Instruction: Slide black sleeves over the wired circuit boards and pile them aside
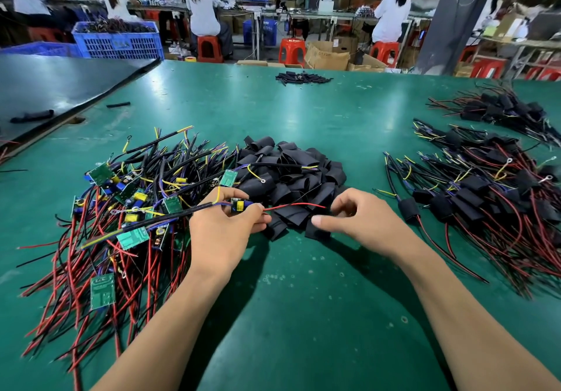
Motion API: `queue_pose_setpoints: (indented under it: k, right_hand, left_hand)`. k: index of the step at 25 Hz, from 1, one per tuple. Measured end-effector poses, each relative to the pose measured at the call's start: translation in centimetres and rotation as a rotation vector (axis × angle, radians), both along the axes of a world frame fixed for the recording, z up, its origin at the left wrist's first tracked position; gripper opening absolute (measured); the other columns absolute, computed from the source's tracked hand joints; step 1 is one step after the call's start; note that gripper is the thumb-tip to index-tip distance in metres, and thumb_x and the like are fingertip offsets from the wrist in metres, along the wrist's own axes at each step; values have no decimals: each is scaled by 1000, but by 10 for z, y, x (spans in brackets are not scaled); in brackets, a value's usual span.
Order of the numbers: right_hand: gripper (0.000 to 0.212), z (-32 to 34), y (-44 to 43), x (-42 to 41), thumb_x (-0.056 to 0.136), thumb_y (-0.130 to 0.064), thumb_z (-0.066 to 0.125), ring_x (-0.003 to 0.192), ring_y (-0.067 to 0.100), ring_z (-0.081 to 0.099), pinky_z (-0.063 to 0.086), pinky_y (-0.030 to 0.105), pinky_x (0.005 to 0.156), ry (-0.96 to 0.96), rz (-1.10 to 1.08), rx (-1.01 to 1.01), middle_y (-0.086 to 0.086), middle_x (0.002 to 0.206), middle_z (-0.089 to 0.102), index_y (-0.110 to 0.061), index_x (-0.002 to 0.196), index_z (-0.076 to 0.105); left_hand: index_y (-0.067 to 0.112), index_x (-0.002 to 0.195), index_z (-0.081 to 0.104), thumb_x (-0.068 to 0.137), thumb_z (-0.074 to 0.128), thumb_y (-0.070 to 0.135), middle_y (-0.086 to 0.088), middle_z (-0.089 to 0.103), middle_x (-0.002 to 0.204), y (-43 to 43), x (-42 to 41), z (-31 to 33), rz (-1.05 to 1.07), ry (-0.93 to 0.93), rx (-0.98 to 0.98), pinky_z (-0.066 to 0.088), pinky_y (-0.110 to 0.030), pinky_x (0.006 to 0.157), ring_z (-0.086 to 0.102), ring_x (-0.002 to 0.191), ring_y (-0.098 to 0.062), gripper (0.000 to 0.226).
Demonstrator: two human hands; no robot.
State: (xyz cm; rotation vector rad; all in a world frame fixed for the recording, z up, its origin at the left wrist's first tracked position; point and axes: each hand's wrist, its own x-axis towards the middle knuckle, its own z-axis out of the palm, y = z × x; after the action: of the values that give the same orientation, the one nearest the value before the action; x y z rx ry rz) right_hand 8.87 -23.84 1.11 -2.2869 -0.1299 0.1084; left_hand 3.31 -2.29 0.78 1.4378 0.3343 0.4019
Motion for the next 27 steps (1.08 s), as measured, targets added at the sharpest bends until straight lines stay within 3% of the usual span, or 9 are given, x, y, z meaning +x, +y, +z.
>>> queue_pose_setpoints:
  k: [3, 6, 12, 15, 19, 23, 27]
  right_hand:
    - [47, 3, 0, -2, 62, -47, 91, 75, 3, 56, 39, 13, 61, 13, 137, -164, -8, 95, 64, -28, 97, 66]
    - [40, 3, 2, -3, 68, -42, 89, 83, 7, 57, 38, 14, 65, -68, 148, -212, -6, 98, 63, -28, 99, 67]
    - [41, -1, 0, 0, 70, -48, 86, 71, -1, 58, 40, 6, 60, -60, 36, -26, -8, 86, 66, -26, 99, 68]
    - [53, -6, 7, 2, 76, -52, 80, 65, -10, 55, 39, 4, 61, -100, -99, 162, -12, 80, 64, -25, 119, 64]
    - [66, -10, 12, 0, 82, -47, 77, 67, -14, 52, 38, 5, 66, -98, -55, 174, -12, 85, 64, -29, 140, 52]
    - [40, -11, 13, -1, 81, -31, 81, 60, -1, 47, 38, 6, 64, -158, -12, 108, -6, 84, 62, -25, 118, 66]
    - [24, -12, 15, -3, 79, -22, 83, 59, -2, 46, 40, 8, 64, -187, -27, 191, -5, 84, 63, -24, 96, 65]
  left_hand:
    - [8, 90, 56, 84, 68, -9, -23, 70, 79, 1, 0, -1, 19, -5, 4, 62, -35, 66, 75, 70, -30, 22]
    - [9, 91, 56, 85, 67, -8, -24, 71, 80, 3, 0, -2, 42, -5, 5, 62, -36, 67, 75, 70, -30, 21]
    - [9, 92, 56, 87, 66, -8, -23, 68, 78, 0, 0, 1, 62, -34, -90, 60, -29, 61, 75, 68, -30, 20]
    - [7, 93, 55, 87, 66, -9, -23, 67, 77, 0, -1, 4, 43, -51, -175, 60, -28, 61, 75, 68, -30, 21]
    - [6, 97, 56, 87, 66, -10, -18, 68, 75, -1, -2, 3, 0, -58, -181, 61, -28, 64, 74, 68, -26, 21]
    - [6, 94, 57, 85, 67, -11, -21, 66, 83, -5, -2, -2, -44, -11, -61, 62, -28, 67, 72, 70, -27, 22]
    - [8, 89, 54, 86, 68, -8, -20, 68, 81, -5, -1, -5, -63, 45, 54, 61, -28, 62, 73, 66, -23, 21]
